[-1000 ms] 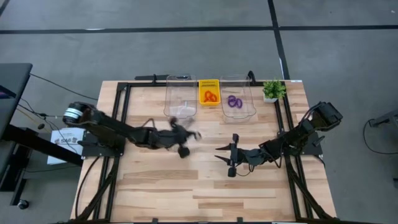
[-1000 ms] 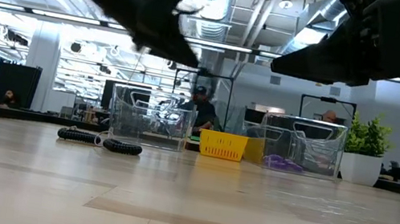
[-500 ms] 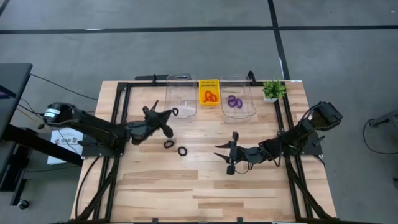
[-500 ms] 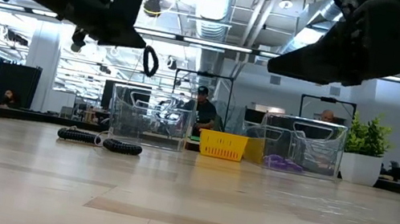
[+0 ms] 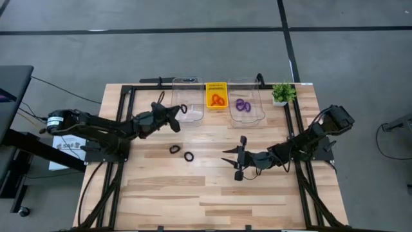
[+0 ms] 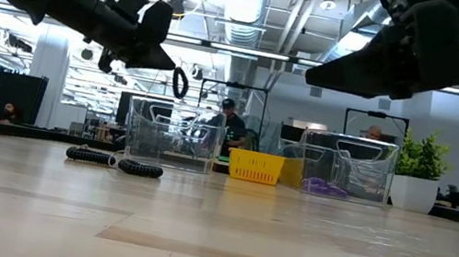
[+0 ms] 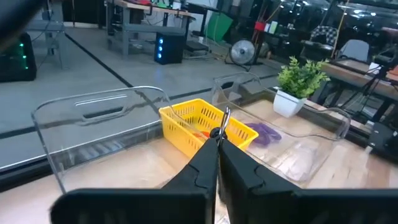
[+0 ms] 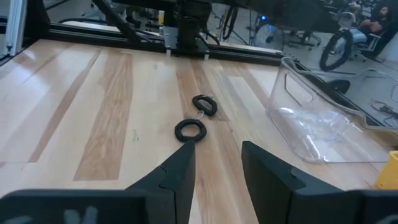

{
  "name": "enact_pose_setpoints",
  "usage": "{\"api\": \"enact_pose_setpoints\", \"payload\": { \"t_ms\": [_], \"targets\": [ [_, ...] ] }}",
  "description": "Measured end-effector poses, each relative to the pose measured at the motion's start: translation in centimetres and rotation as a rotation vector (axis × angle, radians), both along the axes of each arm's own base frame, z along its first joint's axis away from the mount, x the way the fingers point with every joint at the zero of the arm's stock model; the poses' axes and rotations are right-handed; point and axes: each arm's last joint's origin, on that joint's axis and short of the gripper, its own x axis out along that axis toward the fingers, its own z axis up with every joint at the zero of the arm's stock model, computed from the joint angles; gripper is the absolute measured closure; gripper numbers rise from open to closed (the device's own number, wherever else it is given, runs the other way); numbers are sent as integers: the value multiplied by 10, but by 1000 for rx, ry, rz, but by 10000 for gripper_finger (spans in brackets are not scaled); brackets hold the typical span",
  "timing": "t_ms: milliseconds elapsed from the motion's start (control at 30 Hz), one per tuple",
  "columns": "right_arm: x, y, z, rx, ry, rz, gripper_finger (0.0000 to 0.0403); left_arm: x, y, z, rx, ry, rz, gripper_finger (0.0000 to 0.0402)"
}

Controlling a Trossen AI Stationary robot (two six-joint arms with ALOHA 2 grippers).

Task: Sort spring keychains
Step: Put the right black spring keychain into the left transparent bin, then put the left black spring keychain into the left transparent bin

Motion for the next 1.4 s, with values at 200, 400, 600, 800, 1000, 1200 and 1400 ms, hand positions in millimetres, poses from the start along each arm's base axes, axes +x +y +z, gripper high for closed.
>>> {"api": "enact_pose_setpoints", "payload": {
  "t_ms": [200,400,600,800,1000,1200,1400],
  "targets": [
    [0,0,0,0,1,-1,282,6,1,-9,-2,16,5,389],
    [0,-1,0,0,1,-3,282,9,7,-22,-8,63,32,385],
    [0,-1,0,-2,4,-2,282,10,10,-24,-9,62,43,348],
    [0,0,0,6,4,0,282,13,6,-24,-26,59,-79,301],
    [-2,4,0,5,4,20,282,19,-4,-20,-28,54,-404,284],
    [-3,7,-1,-2,6,31,282,32,-34,-7,38,29,-725,283],
    [-3,7,-1,-3,7,31,282,39,-79,7,103,-15,-993,284]
  ]
}}
